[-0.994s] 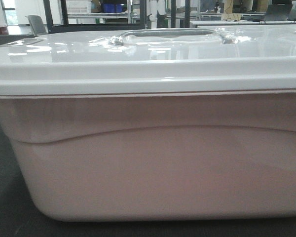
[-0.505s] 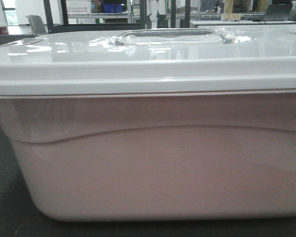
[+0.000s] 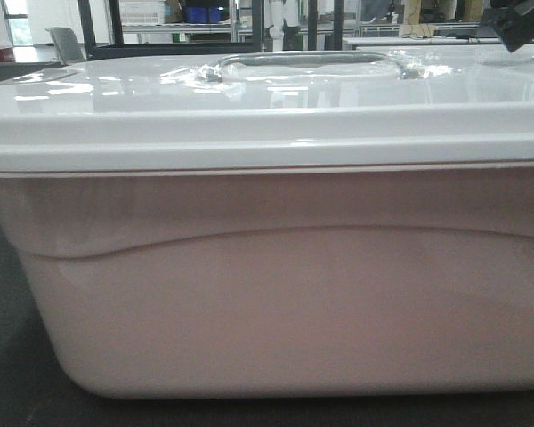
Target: Grab white bin and place on right shelf
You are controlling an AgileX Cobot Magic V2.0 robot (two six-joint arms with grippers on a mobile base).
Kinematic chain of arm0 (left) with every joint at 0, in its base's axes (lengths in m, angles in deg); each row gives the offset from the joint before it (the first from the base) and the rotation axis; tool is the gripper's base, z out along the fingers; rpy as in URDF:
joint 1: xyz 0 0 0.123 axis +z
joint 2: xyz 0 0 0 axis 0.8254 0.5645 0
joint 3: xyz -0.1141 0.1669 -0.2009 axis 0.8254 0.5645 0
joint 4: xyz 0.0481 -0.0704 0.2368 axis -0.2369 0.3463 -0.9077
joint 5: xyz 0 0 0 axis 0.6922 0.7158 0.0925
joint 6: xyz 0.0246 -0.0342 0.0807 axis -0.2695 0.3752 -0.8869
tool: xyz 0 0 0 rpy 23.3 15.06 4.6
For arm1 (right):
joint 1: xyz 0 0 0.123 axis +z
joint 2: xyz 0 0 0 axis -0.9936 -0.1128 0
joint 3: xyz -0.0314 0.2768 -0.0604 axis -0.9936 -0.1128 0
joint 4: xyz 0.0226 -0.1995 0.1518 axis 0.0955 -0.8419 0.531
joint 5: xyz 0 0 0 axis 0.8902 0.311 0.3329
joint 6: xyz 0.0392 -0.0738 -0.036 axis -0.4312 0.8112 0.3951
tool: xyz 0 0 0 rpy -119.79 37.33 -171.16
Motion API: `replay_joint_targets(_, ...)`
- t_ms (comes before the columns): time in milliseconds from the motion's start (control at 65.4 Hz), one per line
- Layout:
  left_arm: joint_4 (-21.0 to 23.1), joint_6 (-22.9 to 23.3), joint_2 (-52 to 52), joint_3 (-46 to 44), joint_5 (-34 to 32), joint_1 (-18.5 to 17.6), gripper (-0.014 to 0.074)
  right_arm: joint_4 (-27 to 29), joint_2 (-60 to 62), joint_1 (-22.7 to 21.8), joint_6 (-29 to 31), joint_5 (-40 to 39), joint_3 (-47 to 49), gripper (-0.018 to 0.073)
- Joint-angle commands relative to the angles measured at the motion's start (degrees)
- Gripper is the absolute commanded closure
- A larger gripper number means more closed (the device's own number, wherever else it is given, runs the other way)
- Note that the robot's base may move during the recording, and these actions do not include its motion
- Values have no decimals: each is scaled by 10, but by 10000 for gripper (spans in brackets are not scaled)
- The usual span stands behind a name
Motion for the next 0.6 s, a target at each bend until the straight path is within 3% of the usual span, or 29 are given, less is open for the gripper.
replay_joint_targets(0,44,-1,-16,-14,56,-12,146,43,12,4,-1,75,14,-48)
replay_joint_targets(275,36,0,-16,-14,25,-77,146,42,12,41,-10,75,13,-48)
replay_joint_targets(581,36,0,-16,-14,7,-86,146,51,12,41,-10,75,13,-48)
